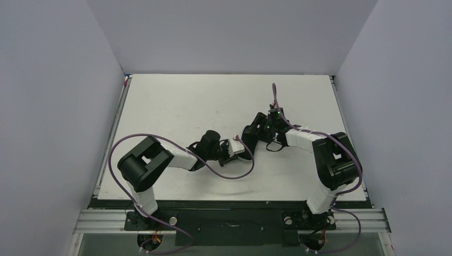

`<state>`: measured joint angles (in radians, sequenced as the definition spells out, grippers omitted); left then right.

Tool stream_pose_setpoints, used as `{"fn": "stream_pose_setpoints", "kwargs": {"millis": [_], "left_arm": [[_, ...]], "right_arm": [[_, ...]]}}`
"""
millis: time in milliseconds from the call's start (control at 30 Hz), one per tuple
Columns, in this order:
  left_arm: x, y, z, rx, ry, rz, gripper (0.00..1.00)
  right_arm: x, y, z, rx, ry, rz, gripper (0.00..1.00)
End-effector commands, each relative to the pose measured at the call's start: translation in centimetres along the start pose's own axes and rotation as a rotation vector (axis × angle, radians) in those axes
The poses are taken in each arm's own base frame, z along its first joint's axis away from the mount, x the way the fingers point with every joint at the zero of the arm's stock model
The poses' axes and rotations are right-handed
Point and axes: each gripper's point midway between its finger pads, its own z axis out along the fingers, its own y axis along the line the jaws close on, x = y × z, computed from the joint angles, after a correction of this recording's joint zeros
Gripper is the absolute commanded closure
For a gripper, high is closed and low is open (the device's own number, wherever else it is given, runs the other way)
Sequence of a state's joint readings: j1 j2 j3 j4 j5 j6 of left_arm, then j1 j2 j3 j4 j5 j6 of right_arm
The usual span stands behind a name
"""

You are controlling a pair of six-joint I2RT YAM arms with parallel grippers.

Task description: Open the umbrella

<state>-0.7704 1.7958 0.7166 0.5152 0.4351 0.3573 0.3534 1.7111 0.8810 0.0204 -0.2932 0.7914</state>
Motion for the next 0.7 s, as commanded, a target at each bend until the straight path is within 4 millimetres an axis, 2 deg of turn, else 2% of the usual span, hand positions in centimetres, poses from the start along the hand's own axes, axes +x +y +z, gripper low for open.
{"fn": "stream_pose_setpoints", "kwargs": {"millis": [0,267,333,467,567,667], "left_arm": [[-2.6,-0.6,0.5,0.042,-0.066,-0.008,0.99],[-2.6,-1.9,0.2,-0.017,-0.047,-0.08,1.0],[-2.2,-3.2,0.3,-0.011,-0.03,-0.064,1.0],[-1.2,-4.4,0.6,-0.021,0.005,-0.039,1.0],[-0.9,-4.1,0.7,-0.045,0.023,-0.051,1.0],[-0.9,-2.9,0.5,-0.106,0.04,-0.053,1.0]], "right_arm": [[4.1,-5.5,0.2,0.184,0.111,0.125,1.0],[2.9,-6.3,0.1,0.224,0.031,0.26,1.0],[2.8,-6.4,0.2,0.236,0.018,0.298,1.0],[2.4,-6.6,0.2,0.266,-0.008,0.352,1.0],[2.1,-7.2,-0.3,0.306,-0.028,0.367,1.0],[2.3,-7.7,-0.6,0.34,-0.038,0.381,1.0]]}}
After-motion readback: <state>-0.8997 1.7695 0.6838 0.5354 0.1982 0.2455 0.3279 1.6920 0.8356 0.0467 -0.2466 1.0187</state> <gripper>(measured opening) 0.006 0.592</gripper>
